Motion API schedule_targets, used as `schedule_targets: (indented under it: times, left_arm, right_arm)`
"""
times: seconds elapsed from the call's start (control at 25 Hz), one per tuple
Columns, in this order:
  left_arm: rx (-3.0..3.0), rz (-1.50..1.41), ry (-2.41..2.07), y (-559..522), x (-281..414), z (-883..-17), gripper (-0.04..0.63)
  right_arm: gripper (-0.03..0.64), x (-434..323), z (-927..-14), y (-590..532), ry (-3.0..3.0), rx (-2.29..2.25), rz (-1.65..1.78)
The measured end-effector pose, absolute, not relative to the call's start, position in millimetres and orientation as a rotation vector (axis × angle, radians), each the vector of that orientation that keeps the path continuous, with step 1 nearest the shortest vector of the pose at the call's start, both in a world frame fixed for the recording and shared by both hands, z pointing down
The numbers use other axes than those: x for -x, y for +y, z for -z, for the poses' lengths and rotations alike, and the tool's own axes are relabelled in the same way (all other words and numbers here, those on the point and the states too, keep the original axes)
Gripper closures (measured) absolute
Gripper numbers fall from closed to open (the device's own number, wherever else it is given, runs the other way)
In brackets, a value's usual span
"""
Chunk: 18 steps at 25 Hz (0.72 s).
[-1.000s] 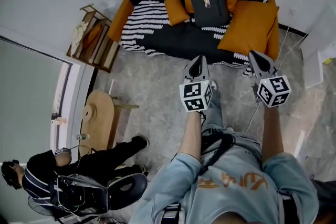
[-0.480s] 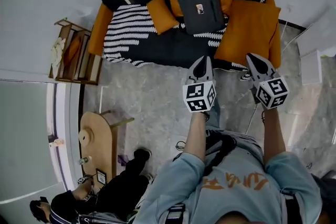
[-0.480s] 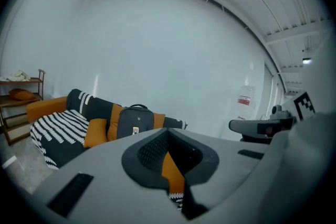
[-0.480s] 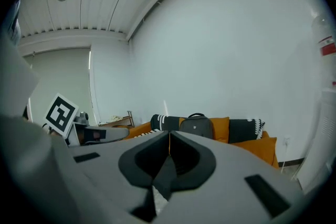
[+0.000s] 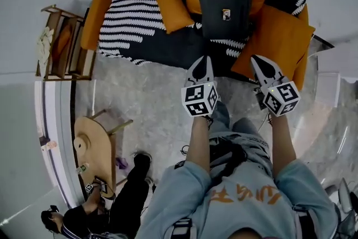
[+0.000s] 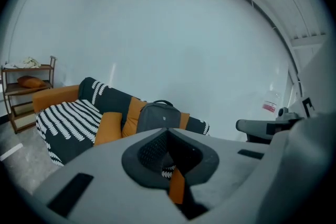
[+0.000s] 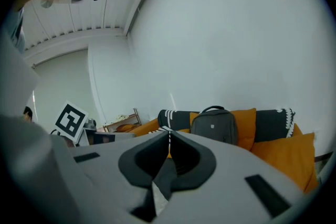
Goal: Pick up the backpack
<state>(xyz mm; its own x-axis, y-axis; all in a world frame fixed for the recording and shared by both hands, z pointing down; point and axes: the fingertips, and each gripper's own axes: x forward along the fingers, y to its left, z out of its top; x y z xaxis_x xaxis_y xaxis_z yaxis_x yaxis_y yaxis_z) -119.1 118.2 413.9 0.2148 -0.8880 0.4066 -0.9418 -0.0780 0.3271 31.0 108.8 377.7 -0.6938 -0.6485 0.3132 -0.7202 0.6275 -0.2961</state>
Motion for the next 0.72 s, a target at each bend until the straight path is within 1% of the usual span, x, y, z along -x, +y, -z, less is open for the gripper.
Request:
schedule_targets:
  times: [0.24,0.4,0.72]
  left_arm:
    - [-1.980,-0.195,-1.604,79,87,-447,0.580]
    - [-1.986,-0.258,-1.582,53,67,-461,0.580]
    - [-1.972,-0.334,-1.623,-1,73,-477,0.580]
  right_arm:
    - [0.591,-76,-422,77,-2.565,-1.214,-0.736]
    - [0.591,-87,-449,48,-2.557,-1.199,-0.818]
    - [0.591,-89,-468,-15,-2.571,-1.146,-0.802]
